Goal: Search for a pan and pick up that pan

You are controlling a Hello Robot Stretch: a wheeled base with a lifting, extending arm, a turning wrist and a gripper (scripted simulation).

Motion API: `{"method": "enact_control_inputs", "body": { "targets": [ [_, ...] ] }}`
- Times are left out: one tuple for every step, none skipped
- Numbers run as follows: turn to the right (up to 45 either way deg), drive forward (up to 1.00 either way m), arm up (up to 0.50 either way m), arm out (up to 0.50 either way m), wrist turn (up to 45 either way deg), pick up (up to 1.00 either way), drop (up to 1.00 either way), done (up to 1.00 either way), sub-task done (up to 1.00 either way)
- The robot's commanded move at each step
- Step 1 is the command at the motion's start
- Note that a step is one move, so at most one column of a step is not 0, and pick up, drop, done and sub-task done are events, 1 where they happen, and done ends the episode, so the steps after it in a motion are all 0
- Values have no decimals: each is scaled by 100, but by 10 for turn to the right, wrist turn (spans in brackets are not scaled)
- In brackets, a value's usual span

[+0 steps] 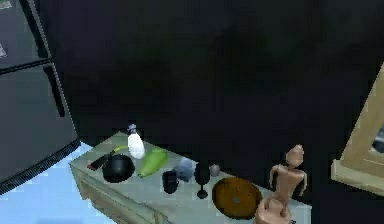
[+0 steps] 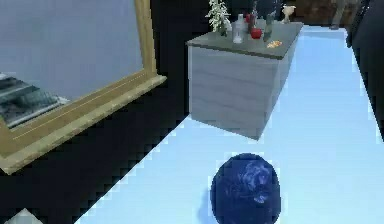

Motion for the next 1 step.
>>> {"method": "enact_control_inputs", "body": {
  "targets": [
    [-450, 0, 0, 0, 0, 0, 0, 0, 0]
  ]
}}
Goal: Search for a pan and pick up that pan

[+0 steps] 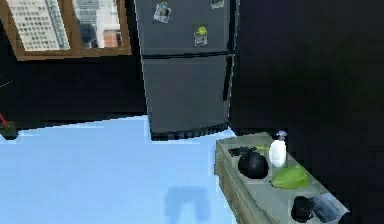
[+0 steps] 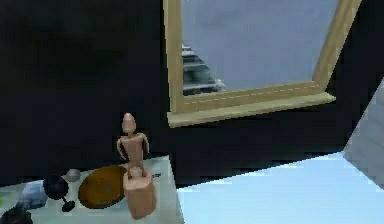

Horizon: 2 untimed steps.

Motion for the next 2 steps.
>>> {"method": "enact_control_inputs", "body": {
  "targets": [
    [-240, 0, 0, 0, 0, 0, 0, 0, 0],
    [0, 0, 50, 0, 0, 0, 0, 0, 0]
  ]
}}
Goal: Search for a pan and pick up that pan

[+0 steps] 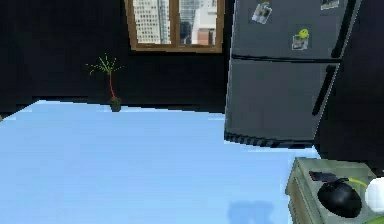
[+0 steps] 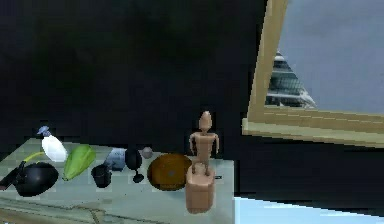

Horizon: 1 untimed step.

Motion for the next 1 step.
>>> {"method": "enact_control_inputs", "body": {
  "targets": [
    [0, 0, 8, 0, 0, 0, 0, 0, 0]
  ]
}}
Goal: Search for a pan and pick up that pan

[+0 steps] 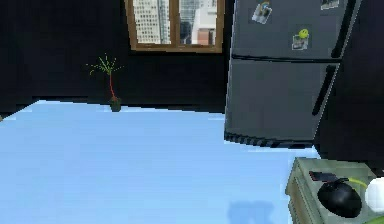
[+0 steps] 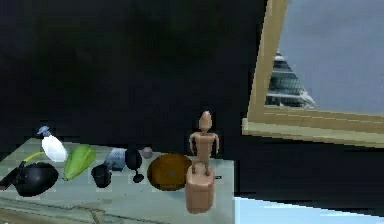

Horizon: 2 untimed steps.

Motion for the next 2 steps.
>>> {"method": "enact_control_inputs", "body": {
  "targets": [
    [0, 0, 0, 40, 0, 0, 0, 0, 0],
    [0, 0, 0, 0, 450, 0, 0, 0, 0]
  ]
}}
